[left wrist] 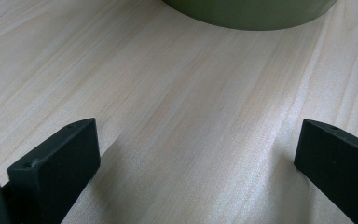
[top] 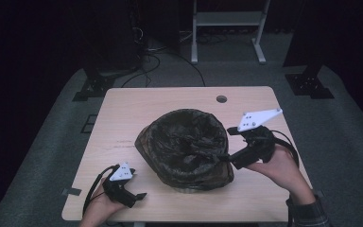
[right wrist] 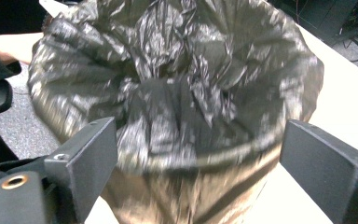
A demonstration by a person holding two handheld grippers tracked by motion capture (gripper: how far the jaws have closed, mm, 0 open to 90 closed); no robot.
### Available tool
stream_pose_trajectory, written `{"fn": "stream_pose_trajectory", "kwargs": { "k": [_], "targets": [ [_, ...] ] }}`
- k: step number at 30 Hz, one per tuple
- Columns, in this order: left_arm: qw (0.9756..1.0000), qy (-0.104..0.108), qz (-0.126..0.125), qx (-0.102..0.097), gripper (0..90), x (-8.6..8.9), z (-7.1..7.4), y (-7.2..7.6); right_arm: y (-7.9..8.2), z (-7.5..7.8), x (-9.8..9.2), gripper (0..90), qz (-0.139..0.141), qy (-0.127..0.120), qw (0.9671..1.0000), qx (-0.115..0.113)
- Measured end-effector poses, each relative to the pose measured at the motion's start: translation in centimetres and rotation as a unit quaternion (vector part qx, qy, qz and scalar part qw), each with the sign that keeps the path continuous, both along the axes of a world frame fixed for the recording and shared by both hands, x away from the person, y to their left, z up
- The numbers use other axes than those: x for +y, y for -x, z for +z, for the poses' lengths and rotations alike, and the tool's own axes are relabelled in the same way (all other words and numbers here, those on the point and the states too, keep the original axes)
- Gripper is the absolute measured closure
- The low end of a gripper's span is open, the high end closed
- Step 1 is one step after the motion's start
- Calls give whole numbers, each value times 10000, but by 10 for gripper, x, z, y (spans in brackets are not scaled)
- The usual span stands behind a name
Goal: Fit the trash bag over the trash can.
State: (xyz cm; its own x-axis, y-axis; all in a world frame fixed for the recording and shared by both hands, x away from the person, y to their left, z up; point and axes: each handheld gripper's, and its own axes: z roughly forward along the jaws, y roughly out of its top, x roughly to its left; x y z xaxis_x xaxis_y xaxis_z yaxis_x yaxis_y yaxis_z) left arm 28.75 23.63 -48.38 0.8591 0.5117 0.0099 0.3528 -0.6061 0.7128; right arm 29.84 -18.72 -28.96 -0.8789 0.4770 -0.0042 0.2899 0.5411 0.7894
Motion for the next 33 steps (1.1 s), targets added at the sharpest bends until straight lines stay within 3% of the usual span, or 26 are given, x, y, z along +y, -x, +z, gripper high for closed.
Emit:
{"fn": "stream_pose_trajectory", "kwargs": {
  "k": [9,17,25,33],
  "targets": [
    [10000,-6,-2,5,0,0,0,0,17,-25,-25,103,13,-220,9997,51],
    [10000,-8,-2,7,0,0,0,0,24,-64,-35,103,57,-482,9985,242],
    [10000,-3,0,3,0,0,0,0,29,-99,-39,103,2,-513,9978,414],
    [10000,-4,0,1,0,0,0,0,34,-135,-46,103,-191,-360,9972,621]
  ]
}}
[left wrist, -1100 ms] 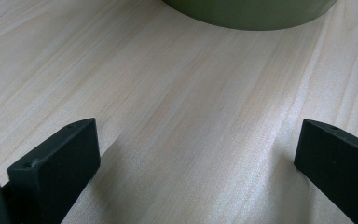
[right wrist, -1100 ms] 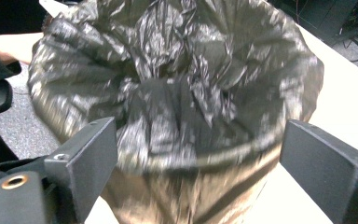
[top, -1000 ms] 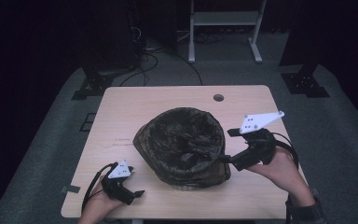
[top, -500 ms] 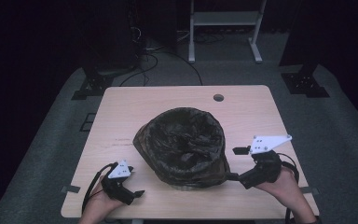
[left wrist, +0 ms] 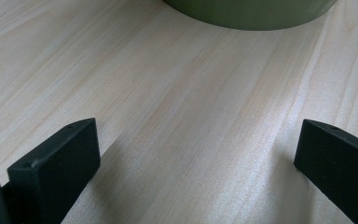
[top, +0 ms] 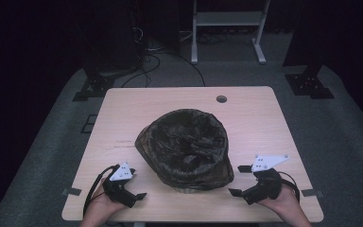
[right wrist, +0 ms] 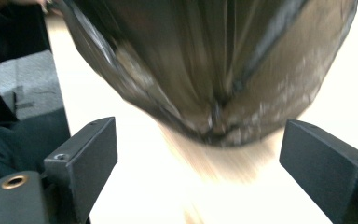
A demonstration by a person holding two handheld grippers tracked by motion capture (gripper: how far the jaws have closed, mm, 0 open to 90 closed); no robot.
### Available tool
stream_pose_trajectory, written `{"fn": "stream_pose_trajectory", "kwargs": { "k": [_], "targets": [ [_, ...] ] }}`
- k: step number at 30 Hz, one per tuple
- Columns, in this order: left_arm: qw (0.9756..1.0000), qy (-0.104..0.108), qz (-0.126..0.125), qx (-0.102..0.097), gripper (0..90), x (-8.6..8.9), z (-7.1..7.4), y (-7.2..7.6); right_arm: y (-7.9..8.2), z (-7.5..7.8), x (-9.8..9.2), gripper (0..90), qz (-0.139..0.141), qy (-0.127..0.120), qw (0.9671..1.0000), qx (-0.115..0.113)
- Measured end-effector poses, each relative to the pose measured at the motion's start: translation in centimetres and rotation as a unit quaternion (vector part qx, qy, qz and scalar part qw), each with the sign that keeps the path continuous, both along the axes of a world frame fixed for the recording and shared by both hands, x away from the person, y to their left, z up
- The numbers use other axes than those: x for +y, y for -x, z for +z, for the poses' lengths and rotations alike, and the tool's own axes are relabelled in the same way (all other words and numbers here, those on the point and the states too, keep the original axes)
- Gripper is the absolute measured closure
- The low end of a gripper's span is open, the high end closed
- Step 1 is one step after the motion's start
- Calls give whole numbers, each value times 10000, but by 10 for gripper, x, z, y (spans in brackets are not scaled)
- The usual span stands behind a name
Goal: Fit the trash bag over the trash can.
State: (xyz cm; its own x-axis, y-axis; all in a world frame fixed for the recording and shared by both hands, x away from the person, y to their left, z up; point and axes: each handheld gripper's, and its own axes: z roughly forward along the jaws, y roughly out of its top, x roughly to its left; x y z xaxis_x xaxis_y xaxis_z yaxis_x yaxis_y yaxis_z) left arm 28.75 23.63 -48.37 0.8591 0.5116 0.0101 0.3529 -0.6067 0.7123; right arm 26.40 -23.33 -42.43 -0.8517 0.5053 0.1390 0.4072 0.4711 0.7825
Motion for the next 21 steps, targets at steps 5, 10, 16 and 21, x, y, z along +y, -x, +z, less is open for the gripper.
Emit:
{"fn": "stream_pose_trajectory", "kwargs": {
  "k": [5,10,16,21],
  "targets": [
    [10000,0,0,0,0,0,0,0,2,-18,-3,103,-157,193,9997,-15],
    [10000,1,0,-1,0,0,0,0,1,-32,-3,103,-324,339,9989,-85],
    [10000,-1,-1,-1,0,0,0,0,-5,-43,3,103,-430,504,9977,-155],
    [10000,0,-1,-2,0,0,0,0,-10,-50,8,104,-437,613,9971,-119]
  ]
}}
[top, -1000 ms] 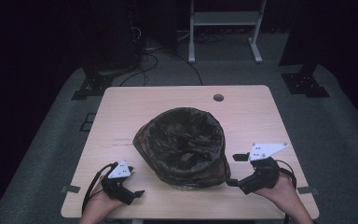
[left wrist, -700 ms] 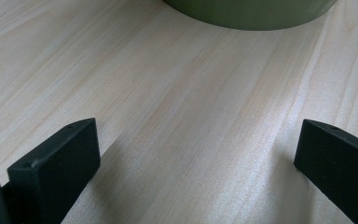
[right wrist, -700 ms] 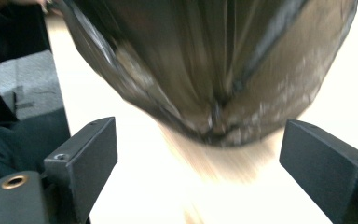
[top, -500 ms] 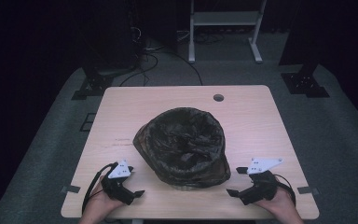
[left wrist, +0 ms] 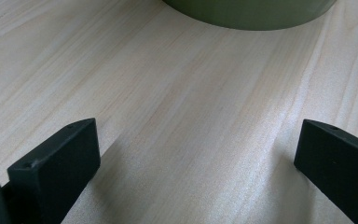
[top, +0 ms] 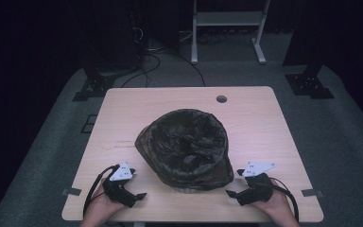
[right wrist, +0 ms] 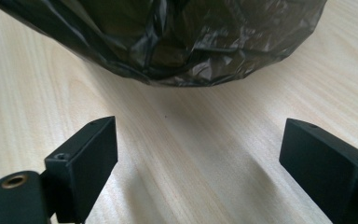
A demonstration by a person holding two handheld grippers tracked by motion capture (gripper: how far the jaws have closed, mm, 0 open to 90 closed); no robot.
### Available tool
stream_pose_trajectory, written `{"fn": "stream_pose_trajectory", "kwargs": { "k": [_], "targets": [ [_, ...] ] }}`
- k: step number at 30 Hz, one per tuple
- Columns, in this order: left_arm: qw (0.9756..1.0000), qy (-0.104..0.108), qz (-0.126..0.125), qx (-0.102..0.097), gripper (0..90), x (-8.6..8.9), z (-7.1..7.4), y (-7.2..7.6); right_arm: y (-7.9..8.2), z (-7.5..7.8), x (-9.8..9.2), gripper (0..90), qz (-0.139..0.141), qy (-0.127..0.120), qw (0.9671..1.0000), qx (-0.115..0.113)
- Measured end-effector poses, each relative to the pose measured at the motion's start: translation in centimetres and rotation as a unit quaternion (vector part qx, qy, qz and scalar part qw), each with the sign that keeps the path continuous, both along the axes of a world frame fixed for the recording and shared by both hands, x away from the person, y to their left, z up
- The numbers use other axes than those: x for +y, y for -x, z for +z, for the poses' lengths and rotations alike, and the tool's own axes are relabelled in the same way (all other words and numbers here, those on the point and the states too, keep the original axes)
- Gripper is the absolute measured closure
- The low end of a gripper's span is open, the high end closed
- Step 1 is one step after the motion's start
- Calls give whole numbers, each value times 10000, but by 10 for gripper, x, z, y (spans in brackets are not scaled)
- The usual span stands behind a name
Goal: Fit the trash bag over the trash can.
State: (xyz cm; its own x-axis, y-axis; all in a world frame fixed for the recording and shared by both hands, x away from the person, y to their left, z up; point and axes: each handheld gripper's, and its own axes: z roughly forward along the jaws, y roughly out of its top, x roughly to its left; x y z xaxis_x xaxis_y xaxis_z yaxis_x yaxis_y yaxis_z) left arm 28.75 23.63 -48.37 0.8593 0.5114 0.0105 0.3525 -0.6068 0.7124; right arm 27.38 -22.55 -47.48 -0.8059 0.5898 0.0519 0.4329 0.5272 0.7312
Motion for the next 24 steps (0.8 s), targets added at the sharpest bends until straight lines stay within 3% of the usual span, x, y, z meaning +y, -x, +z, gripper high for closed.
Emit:
{"fn": "stream_pose_trajectory", "kwargs": {
  "k": [7,16,24],
  "targets": [
    [10000,0,1,1,0,0,0,0,0,-5,5,106,-13,12,10000,-51],
    [10000,0,1,1,0,0,0,0,0,-9,12,106,-48,274,9996,-103],
    [10000,0,0,0,0,0,0,0,-1,-10,12,106,-71,255,9996,-87]
  ]
}}
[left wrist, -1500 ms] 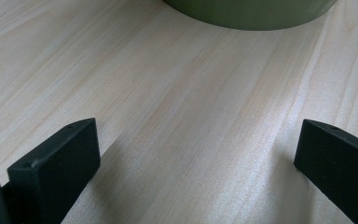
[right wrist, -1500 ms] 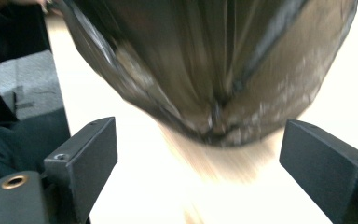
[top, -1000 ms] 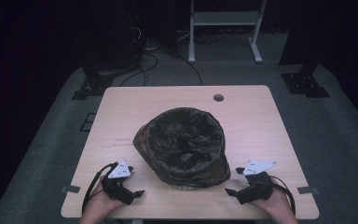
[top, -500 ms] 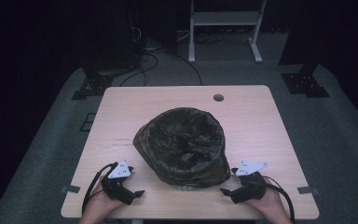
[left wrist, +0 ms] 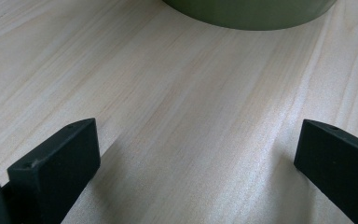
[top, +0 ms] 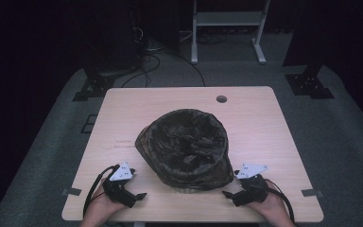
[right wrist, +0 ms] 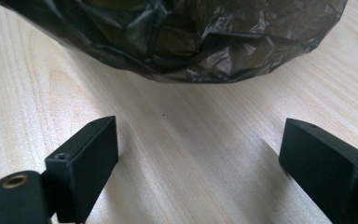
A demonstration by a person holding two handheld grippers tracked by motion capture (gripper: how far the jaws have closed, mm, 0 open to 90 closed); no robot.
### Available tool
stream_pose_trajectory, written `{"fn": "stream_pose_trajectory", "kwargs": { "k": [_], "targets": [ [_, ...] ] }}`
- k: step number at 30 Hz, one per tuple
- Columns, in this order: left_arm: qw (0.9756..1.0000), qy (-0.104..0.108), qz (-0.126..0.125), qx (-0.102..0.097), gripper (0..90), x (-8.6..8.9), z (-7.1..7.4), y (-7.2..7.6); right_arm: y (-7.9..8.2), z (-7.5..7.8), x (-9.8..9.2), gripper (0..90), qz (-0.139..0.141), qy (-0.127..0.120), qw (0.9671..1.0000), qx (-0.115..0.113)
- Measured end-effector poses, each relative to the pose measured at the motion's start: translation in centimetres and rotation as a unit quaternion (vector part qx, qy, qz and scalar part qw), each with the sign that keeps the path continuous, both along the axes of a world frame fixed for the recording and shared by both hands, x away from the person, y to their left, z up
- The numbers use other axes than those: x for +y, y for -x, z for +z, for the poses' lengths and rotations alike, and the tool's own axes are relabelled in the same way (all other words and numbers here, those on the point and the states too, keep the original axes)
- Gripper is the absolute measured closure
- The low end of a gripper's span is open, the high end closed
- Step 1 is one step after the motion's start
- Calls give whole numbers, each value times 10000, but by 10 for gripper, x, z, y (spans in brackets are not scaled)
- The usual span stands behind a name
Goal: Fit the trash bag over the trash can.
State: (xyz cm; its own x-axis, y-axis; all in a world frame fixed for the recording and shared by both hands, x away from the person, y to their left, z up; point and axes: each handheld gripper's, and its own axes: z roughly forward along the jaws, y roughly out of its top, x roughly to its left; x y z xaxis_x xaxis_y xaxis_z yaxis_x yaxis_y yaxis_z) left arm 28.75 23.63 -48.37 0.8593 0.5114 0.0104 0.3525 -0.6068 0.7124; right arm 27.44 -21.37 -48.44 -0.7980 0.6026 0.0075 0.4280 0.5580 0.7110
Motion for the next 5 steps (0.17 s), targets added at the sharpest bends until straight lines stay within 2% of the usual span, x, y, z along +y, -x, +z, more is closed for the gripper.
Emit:
{"fn": "stream_pose_trajectory", "kwargs": {
  "k": [5],
  "targets": [
    [10000,1,0,0,0,0,0,0,0,0,0,106,-11,-9,10000,0]
  ]
}}
